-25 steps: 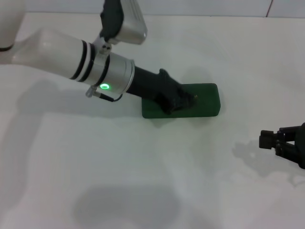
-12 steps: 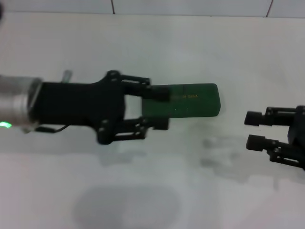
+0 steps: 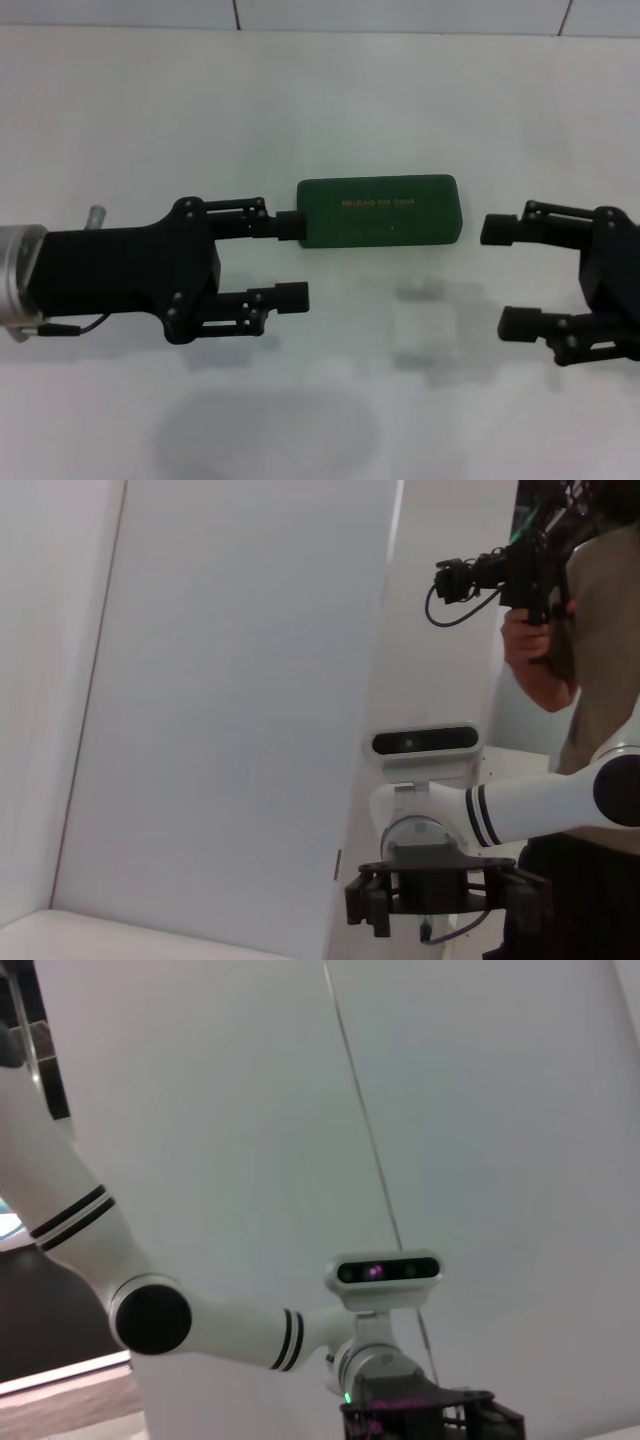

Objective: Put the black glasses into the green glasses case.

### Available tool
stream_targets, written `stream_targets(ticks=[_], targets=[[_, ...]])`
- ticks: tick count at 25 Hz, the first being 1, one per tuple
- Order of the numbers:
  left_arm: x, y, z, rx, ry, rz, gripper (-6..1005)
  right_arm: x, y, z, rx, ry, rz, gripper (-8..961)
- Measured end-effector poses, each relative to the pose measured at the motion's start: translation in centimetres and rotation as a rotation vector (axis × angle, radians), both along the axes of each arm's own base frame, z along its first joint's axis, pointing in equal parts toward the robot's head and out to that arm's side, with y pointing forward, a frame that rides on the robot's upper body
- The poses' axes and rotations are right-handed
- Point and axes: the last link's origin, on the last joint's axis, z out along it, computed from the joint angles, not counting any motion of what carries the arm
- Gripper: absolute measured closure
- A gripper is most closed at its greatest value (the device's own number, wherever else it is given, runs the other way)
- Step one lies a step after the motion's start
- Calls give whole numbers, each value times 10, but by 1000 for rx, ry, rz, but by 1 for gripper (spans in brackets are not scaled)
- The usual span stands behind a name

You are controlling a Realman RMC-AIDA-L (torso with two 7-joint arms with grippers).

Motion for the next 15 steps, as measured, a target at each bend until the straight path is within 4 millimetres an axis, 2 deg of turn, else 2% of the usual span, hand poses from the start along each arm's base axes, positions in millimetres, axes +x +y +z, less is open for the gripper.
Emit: stream_targets(ticks=[4,8,15], targets=[[-4,-1,1,-2,-4,20,333,-1,0,-6,-10,-16,6,172],[-6,-2,1,-8,-3,29,336,-3,0,-10,-3,-25,20,111],[-8,-1,1,-16,-16,58,337,-6,4,-17,-2,-47,30,111]])
